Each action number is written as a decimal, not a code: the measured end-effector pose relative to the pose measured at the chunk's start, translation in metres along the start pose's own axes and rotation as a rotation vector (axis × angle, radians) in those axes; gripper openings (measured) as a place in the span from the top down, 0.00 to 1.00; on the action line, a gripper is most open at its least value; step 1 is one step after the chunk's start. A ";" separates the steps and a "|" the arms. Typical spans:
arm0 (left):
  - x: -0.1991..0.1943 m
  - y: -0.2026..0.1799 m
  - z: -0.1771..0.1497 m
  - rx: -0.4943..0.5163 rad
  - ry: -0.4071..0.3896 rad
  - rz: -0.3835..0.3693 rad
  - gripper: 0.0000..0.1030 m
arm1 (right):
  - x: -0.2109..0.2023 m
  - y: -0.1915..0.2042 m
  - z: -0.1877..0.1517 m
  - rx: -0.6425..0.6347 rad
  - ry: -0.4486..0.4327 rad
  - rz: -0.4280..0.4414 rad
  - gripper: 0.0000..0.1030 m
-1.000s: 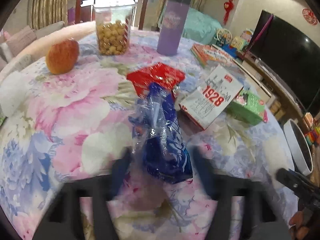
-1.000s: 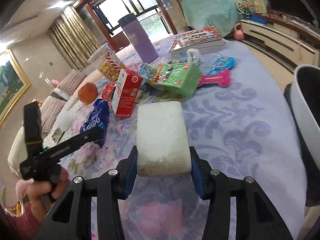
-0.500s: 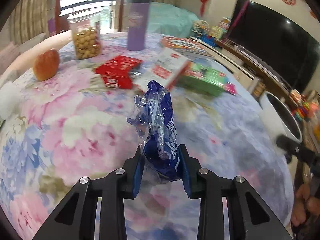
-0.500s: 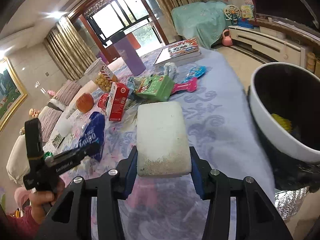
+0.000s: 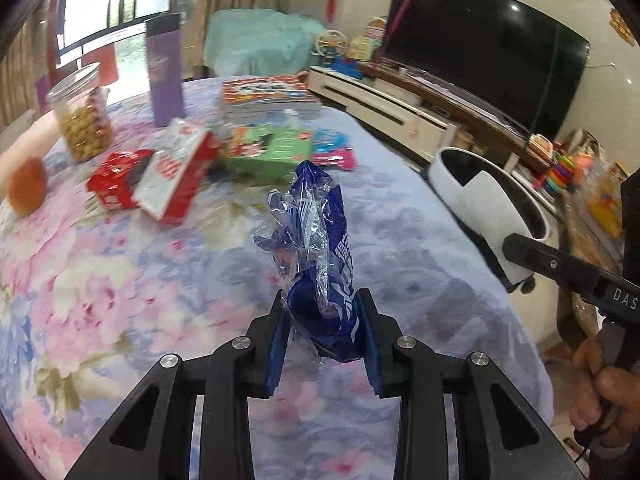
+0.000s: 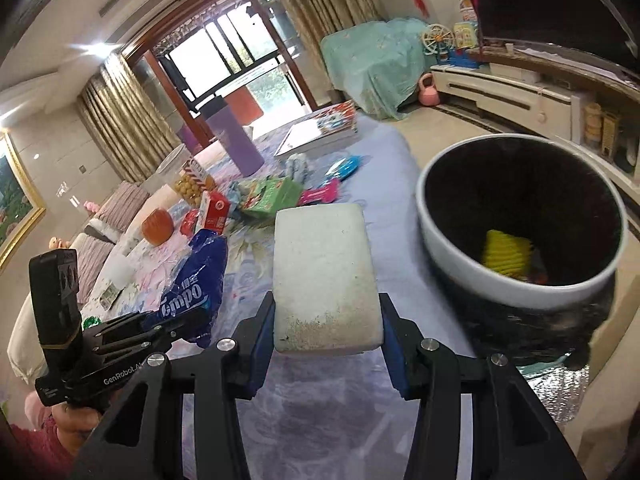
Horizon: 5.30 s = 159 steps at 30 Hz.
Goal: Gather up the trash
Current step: 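Carry the blue bag and foam block in both grippers over the trash bin, then open both grippers to drop the blue bag and foam block into the bin, then move both tools back toward the milk cartons on the table, then grasp the white milk carton with the left gripper while the right grasps the green milk carton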
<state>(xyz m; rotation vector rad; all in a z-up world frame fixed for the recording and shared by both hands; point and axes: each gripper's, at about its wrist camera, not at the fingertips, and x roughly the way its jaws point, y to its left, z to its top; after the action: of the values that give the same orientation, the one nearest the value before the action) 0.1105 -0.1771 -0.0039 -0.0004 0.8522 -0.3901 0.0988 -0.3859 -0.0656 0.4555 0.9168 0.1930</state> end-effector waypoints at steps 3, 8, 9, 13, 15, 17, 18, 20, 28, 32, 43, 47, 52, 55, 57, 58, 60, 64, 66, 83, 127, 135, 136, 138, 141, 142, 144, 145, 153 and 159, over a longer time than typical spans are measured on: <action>0.005 -0.010 0.003 0.015 0.005 -0.016 0.70 | -0.007 -0.009 0.001 0.012 -0.011 -0.015 0.53; 0.012 -0.027 0.009 0.045 0.011 -0.036 0.70 | -0.018 -0.021 0.003 0.027 -0.032 -0.039 0.53; 0.015 -0.031 0.011 0.048 0.013 -0.039 0.70 | -0.019 -0.023 0.003 0.030 -0.036 -0.043 0.53; 0.022 -0.046 0.018 0.071 0.015 -0.051 0.70 | -0.027 -0.033 0.006 0.041 -0.050 -0.065 0.53; 0.025 -0.053 0.022 0.082 0.017 -0.057 0.70 | -0.030 -0.039 0.006 0.049 -0.057 -0.076 0.53; 0.030 -0.060 0.027 0.095 0.018 -0.064 0.70 | -0.034 -0.045 0.007 0.055 -0.063 -0.089 0.53; 0.031 -0.063 0.028 0.101 0.017 -0.066 0.70 | -0.035 -0.047 0.008 0.057 -0.066 -0.094 0.53; 0.034 -0.070 0.031 0.114 0.019 -0.074 0.70 | -0.039 -0.052 0.010 0.063 -0.072 -0.105 0.53; 0.050 -0.093 0.044 0.166 0.021 -0.093 0.70 | -0.049 -0.071 0.018 0.077 -0.086 -0.154 0.53; 0.059 -0.102 0.051 0.182 0.024 -0.105 0.70 | -0.051 -0.080 0.023 0.078 -0.092 -0.170 0.53; 0.080 -0.128 0.079 0.228 0.015 -0.128 0.70 | -0.049 -0.100 0.037 0.084 -0.081 -0.212 0.53; 0.089 -0.136 0.087 0.246 0.013 -0.134 0.70 | -0.048 -0.109 0.040 0.093 -0.073 -0.222 0.53; 0.102 -0.144 0.096 0.250 0.020 -0.138 0.70 | -0.045 -0.113 0.045 0.088 -0.063 -0.231 0.53; 0.109 -0.148 0.101 0.253 0.022 -0.136 0.70 | -0.042 -0.116 0.049 0.084 -0.057 -0.236 0.53; 0.115 -0.150 0.103 0.260 0.025 -0.131 0.70 | -0.040 -0.120 0.052 0.083 -0.053 -0.240 0.53; 0.117 -0.151 0.104 0.263 0.028 -0.130 0.70 | -0.040 -0.120 0.052 0.083 -0.052 -0.241 0.53; 0.122 -0.152 0.105 0.265 0.035 -0.128 0.70 | -0.039 -0.121 0.054 0.082 -0.049 -0.244 0.53; 0.126 -0.154 0.109 0.268 0.033 -0.126 0.70 | -0.038 -0.123 0.056 0.079 -0.047 -0.245 0.53; 0.128 -0.155 0.111 0.268 0.034 -0.126 0.70 | -0.036 -0.125 0.056 0.079 -0.044 -0.247 0.53; 0.138 -0.157 0.118 0.276 0.051 -0.138 0.65 | -0.032 -0.129 0.061 0.081 -0.026 -0.251 0.52; 0.016 0.057 0.001 -0.090 -0.019 0.107 0.40 | 0.037 0.021 0.019 -0.064 0.039 -0.027 0.13; 0.018 0.093 0.005 -0.115 -0.016 0.150 0.37 | 0.068 0.049 0.019 -0.179 0.069 -0.011 0.13; 0.019 0.096 0.006 -0.117 -0.013 0.151 0.36 | 0.072 0.052 0.020 -0.190 0.072 -0.012 0.13; 0.027 0.104 0.010 -0.123 -0.008 0.154 0.36 | 0.079 0.055 0.022 -0.208 0.077 -0.009 0.13; 0.036 0.112 0.015 -0.128 0.007 0.143 0.36 | 0.088 0.059 0.026 -0.230 0.083 -0.010 0.13; 0.039 0.113 0.018 -0.124 0.012 0.140 0.36 | 0.091 0.061 0.028 -0.241 0.083 -0.005 0.13; 0.047 0.117 0.023 -0.111 0.019 0.143 0.36 | 0.096 0.064 0.031 -0.262 0.085 -0.001 0.13; 0.050 0.118 0.026 -0.103 0.021 0.146 0.35 | 0.099 0.066 0.033 -0.277 0.085 0.003 0.13; 0.080 0.135 0.054 -0.027 0.032 0.149 0.28 | 0.128 0.082 0.052 -0.410 0.090 0.026 0.13; 0.101 0.150 0.068 0.020 0.043 0.105 0.26 | 0.153 0.088 0.069 -0.491 0.113 0.027 0.13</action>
<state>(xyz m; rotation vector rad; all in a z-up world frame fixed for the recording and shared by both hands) 0.2699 -0.0823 -0.0557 0.0712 0.8870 -0.3012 0.2481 -0.2742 -0.0994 0.0015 0.9360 0.4596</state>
